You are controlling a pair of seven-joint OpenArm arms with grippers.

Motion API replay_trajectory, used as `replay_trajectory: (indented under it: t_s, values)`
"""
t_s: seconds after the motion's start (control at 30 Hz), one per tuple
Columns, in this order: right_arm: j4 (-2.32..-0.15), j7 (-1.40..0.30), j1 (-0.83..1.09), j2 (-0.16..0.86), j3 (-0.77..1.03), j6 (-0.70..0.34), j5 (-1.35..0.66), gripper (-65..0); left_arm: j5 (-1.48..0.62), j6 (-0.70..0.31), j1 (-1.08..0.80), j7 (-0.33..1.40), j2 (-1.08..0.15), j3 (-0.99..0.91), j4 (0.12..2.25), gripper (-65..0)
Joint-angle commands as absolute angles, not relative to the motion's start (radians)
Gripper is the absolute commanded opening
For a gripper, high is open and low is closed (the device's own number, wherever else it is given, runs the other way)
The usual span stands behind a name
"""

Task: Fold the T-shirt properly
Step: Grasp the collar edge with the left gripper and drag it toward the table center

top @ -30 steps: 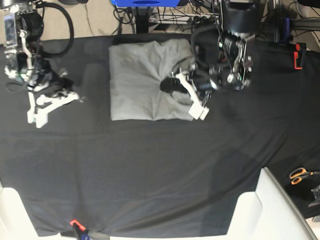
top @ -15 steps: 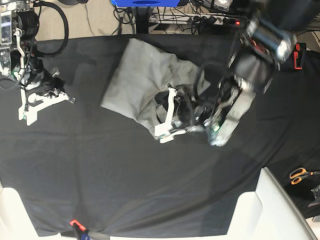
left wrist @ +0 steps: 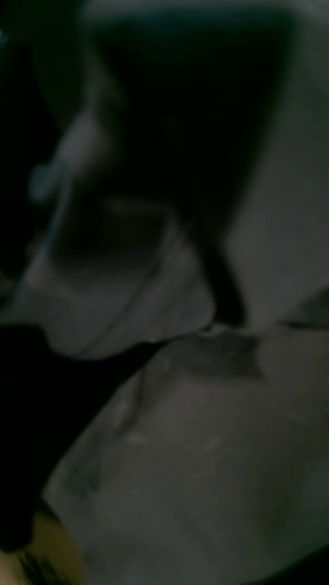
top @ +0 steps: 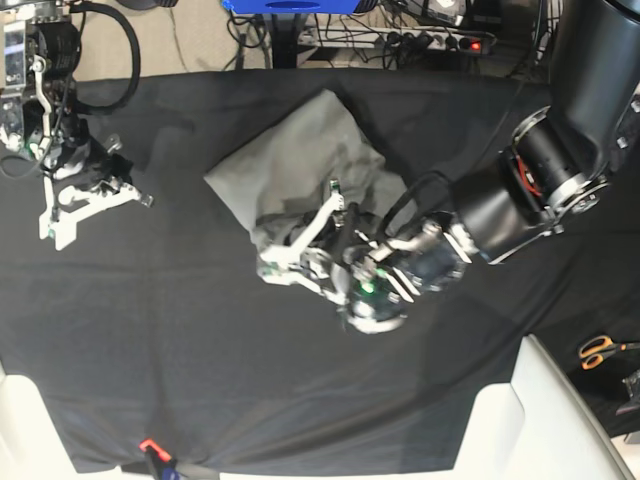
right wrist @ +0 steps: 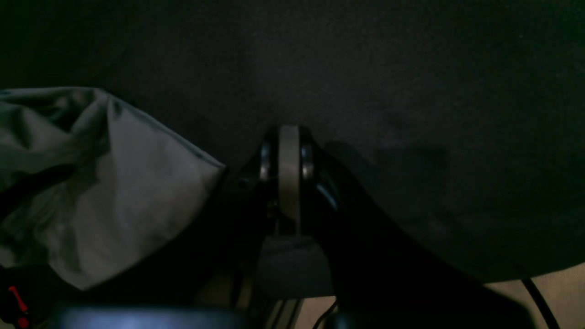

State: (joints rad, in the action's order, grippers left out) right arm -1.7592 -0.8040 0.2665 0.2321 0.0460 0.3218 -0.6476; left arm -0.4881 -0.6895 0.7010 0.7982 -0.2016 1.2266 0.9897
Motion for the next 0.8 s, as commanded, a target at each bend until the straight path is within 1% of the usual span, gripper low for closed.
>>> replay_trajectory:
  t_s: [0.0,0.1,0.2,0.33,0.53,0.77]
  values:
    - [-1.771,-0.788,0.255,0.243,0.051,0.320,-0.648,-64.2,-0.456,-0.698,0.730,0.774,-0.191,1.219,1.001,-65.0]
    - [-1.771,-0.788,0.255,0.243,0.051,0.320,-0.648,-64.2,-0.326,-0.698,0.723,0.713,-0.170,1.216,1.003,-65.0]
    - [-1.771,-0.788,0.255,0.239,0.067,0.320,-0.648,-64.2,-0.274,-0.698,0.720,0.671,-0.165,1.214,1.001,-65.0]
    - [-1.771,-0.792,0.260,0.179,0.153,0.320,-0.647,-64.2,-0.268,-0.698,0.723,0.602,-0.145,1.216,1.001,-65.0]
    - [-1.721,-0.791,0.260,0.174,0.166,0.320,-0.647,-64.2,-0.203,-0.698,0.716,0.527,-0.108,1.224,1.000,-65.0]
    - [-1.695,-0.789,0.255,0.174,0.168,0.320,-0.647,-64.2,-0.205,-0.698,0.739,0.470,-0.058,1.222,0.845,-65.0]
